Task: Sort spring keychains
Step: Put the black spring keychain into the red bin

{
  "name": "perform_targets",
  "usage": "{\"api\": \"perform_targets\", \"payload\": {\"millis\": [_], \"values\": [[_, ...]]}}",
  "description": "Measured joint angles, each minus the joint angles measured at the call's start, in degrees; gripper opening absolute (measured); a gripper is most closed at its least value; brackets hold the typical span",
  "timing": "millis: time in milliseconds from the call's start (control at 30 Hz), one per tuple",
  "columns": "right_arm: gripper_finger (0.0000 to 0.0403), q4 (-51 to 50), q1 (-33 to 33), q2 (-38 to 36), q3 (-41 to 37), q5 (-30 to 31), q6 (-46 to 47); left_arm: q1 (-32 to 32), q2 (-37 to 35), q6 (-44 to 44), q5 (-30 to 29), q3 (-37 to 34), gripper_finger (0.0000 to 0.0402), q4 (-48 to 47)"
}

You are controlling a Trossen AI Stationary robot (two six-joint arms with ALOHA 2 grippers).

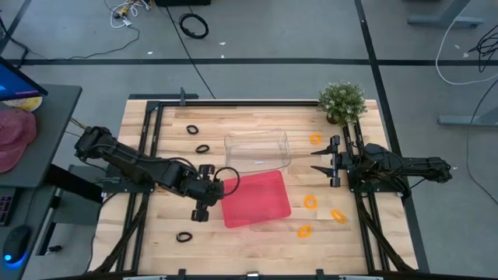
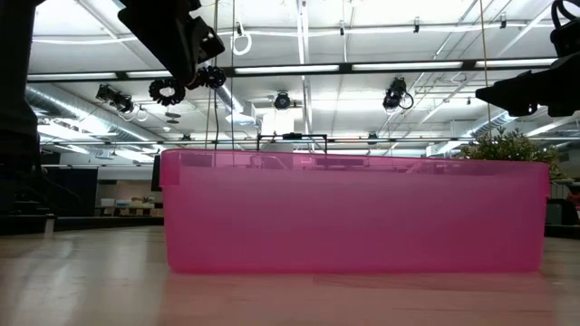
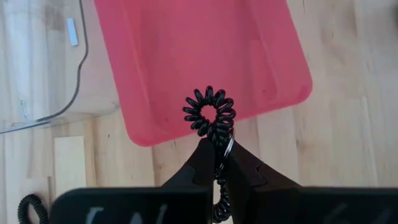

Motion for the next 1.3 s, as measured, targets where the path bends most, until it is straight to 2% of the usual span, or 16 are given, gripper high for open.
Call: {"api": "perform_targets", "payload": {"millis": [500,767,1300], "values": [[0.0222,0.0,0.0,0.0,0.0,0.0,0.0,0.0,0.0,0.0,-0.1,0.0,0.0017,0.1],[0.0222,0.0,0.0,0.0,0.0,0.0,0.0,1.4,0.0,1.5,0.9,0.0,0.0017,5.2],[0.0222,0.0,0.0,0.0,0.0,0.0,0.0,4.4,1.3,2.5,3.0,-0.1,0.0017,8.2]]}}
